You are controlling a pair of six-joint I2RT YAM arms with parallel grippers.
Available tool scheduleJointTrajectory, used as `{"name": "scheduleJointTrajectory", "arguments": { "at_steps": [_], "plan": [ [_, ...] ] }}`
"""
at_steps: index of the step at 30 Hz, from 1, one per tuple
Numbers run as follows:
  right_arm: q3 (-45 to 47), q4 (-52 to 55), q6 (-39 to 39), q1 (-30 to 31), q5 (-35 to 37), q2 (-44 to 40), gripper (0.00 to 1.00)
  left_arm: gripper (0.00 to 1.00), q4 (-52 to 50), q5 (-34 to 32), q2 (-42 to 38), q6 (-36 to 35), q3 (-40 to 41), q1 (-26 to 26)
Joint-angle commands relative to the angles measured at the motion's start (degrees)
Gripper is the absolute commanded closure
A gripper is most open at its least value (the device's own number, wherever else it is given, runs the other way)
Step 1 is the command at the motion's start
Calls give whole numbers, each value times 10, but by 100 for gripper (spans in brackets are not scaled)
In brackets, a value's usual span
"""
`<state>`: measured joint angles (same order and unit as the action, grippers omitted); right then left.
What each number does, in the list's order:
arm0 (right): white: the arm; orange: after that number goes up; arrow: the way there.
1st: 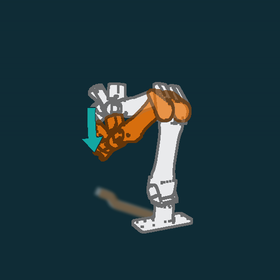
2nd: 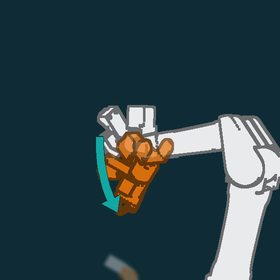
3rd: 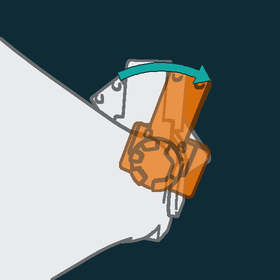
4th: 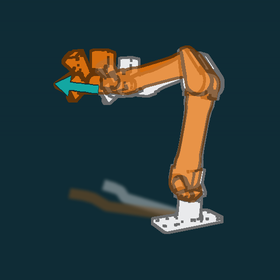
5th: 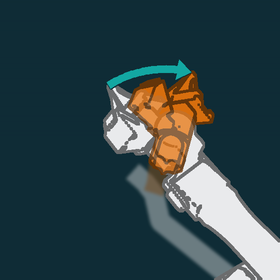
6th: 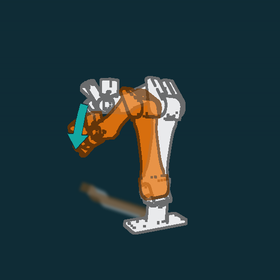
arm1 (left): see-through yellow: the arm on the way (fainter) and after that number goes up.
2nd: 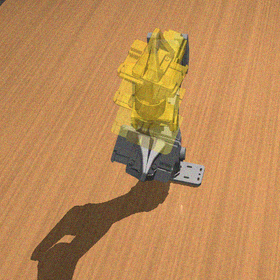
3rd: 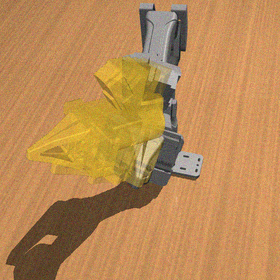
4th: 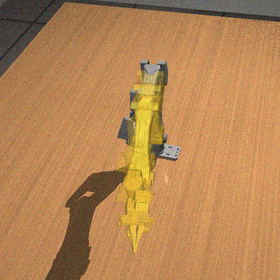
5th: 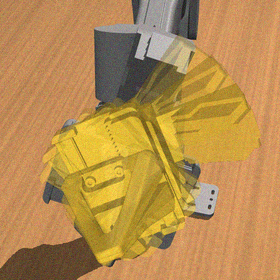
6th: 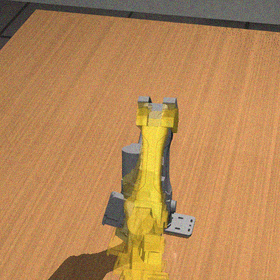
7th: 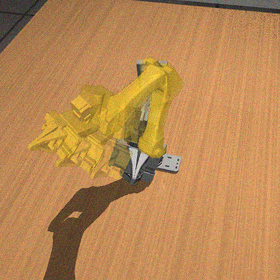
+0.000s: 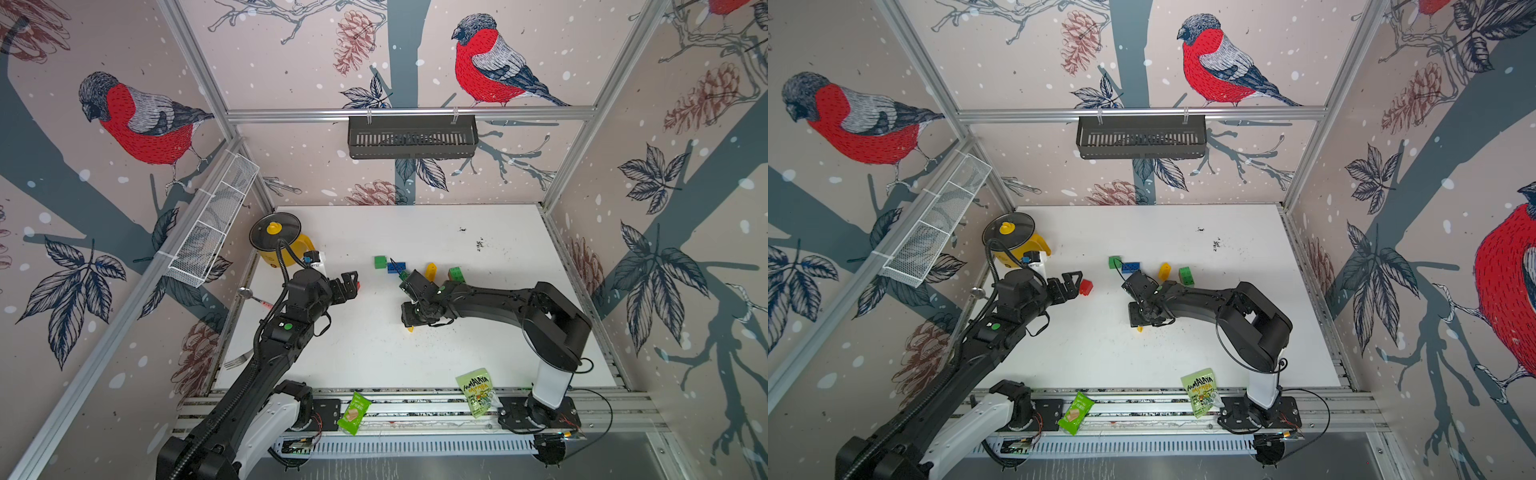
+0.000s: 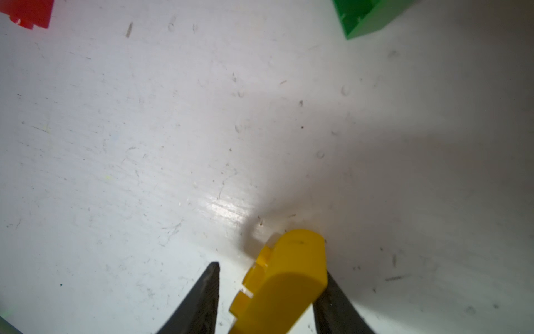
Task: Assemble an ice cream with lego
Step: Pick up the lego brick from the center of the board.
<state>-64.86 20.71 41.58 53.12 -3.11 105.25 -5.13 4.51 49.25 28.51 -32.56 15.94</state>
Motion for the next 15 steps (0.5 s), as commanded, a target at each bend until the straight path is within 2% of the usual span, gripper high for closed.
{"name": "scheduleJointTrajectory", "arguments": {
  "at_steps": [1,5,8,11,15],
  "plan": [
    [-14,0,-15,-3,-3,8,58,3,11,-1,-4,-4,0,-1],
    [-17,3,-22,-2,-9,9,68,3,11,-3,-3,-4,1,-1],
    [-1,-31,-31,-6,-44,-3,74,3,10,-2,2,-4,0,-1],
    [27,-90,-34,-19,-102,-23,77,3,9,-3,4,-5,0,-2],
    [86,-214,-31,-45,-221,-59,79,3,11,-3,3,-1,1,-1]
  ]
}}
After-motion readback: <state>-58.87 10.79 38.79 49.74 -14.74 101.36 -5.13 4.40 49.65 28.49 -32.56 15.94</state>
